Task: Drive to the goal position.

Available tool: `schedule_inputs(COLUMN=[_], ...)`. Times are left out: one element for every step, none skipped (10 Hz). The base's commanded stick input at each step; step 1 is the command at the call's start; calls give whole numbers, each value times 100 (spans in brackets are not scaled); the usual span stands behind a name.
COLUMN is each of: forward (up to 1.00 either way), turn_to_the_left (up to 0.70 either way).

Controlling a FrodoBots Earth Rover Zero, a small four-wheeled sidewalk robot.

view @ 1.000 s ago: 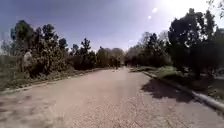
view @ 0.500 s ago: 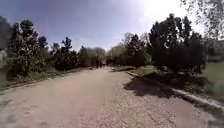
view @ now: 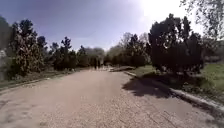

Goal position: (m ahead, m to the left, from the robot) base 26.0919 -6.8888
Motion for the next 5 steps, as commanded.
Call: schedule_inputs(forward=[32,67,70,70,70], turn_to_the_left=[0,0,0,0,0])
